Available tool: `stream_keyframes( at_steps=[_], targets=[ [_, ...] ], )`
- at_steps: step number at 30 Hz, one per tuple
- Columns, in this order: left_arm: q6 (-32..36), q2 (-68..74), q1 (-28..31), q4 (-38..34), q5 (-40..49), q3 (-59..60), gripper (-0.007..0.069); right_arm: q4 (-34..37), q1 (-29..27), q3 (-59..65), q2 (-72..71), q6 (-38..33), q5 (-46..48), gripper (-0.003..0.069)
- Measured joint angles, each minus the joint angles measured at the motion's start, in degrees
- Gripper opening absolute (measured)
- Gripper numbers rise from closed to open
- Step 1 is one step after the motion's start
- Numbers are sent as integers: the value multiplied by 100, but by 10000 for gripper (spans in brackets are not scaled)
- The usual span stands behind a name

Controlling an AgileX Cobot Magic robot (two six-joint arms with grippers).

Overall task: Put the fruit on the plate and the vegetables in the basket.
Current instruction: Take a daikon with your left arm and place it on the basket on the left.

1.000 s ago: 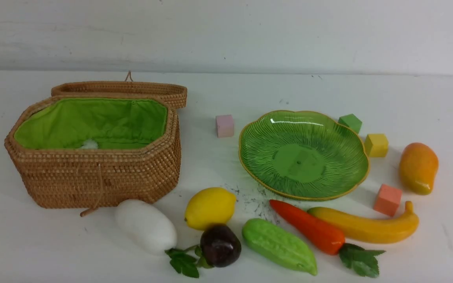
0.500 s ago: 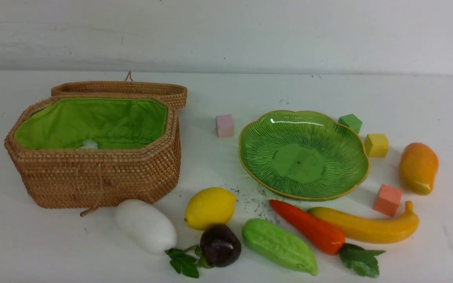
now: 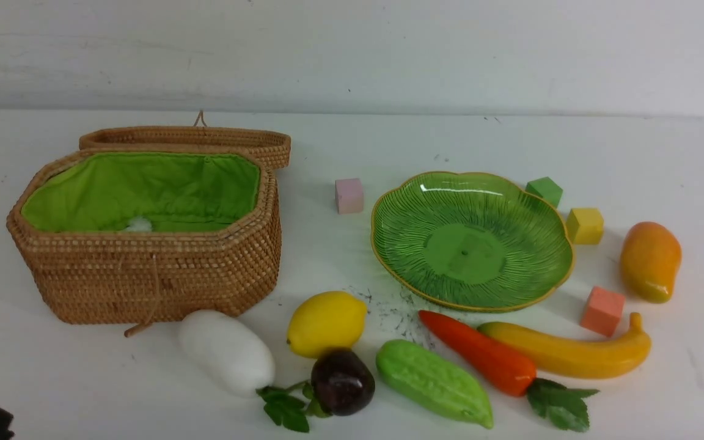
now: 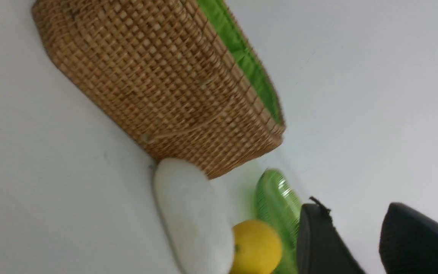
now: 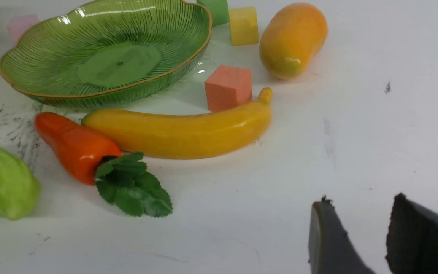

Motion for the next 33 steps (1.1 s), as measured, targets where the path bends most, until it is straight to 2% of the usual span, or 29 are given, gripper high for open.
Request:
stream_keyframes(
  at_steps=[3,7,9,11,24,27,30,33],
  targets=[
    [-50,0,0,-216,-263,0,231,0,0,0,0,0,0,240],
    [15,0,0,-172,214,-314,130,0,0,0,0,0,0,240],
    [285,6,0,22,676,-732,33,0,0,0,0,0,0,240],
    [531,119,0,134,1023,-1093,-13,0,0,0,0,0,0,240],
    [2169,2704,0,610,3635,-3485,-13,-649,0,6,0,35,-77,241],
    [2217,3280,0,791,4474,-3947,-13,-209,0,50,0,450,-288,241],
    [2262,3736,0,987,5187,-4238,-13,632,0,61,0,1088,-578,241],
    [2279,3920,0,1069,5298,-4308,-13,1116,0,61,0,1528,-836,241]
  ],
)
